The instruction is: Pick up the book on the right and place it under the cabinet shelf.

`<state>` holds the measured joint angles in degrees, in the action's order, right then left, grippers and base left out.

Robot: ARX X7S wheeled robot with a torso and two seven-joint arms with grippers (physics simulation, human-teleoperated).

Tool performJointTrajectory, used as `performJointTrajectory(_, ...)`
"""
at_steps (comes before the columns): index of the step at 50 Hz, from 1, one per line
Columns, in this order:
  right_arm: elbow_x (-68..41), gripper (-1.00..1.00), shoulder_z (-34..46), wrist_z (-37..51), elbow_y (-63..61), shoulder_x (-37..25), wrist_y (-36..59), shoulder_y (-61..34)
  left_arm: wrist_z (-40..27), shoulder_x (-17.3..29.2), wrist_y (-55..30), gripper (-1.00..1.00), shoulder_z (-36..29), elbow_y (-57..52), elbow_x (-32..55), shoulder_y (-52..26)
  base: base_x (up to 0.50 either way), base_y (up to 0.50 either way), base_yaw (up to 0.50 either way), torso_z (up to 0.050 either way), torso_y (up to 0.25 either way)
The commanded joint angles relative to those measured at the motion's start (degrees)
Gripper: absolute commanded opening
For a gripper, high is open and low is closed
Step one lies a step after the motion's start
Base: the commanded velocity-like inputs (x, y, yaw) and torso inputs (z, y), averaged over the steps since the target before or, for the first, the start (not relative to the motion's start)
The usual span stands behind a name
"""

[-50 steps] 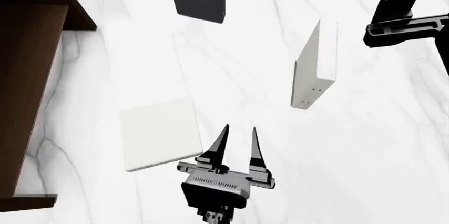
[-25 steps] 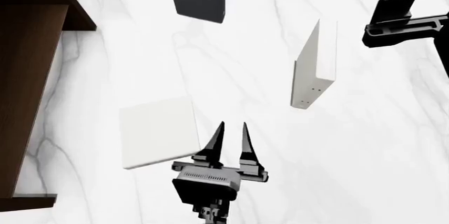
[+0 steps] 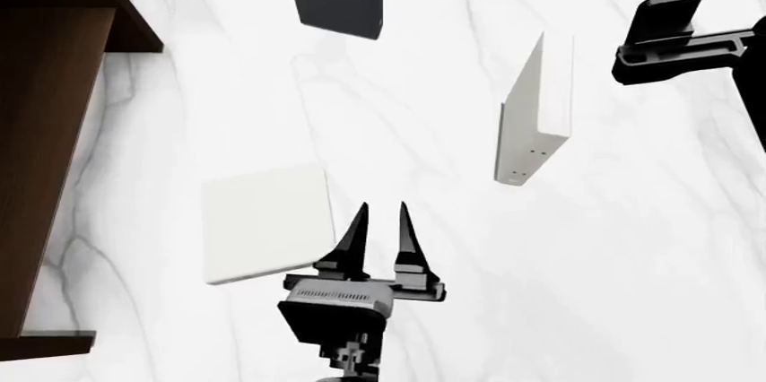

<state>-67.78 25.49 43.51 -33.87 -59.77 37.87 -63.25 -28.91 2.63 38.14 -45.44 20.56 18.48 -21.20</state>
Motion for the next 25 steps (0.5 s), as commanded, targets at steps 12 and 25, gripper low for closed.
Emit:
performJointTrajectory(12, -0.9, 1.00, -0.2, 0.5, -0.7, -0.3, 0.5, -0.1, -5.7, 4.4, 2.3, 1.00, 8.9, 15.3, 14.5, 0.0, 0.00, 0.00, 0.00, -0.004, -0.006)
performJointTrajectory(25, -0.5, 1.00, 0.1, 0.4, -0.5, 0.2, 0.8, -0.6, -0.2, 1.8, 2.5, 1.00, 10.5, 18.7, 22.2, 0.0, 0.00, 0.00, 0.00, -0.004, -0.006)
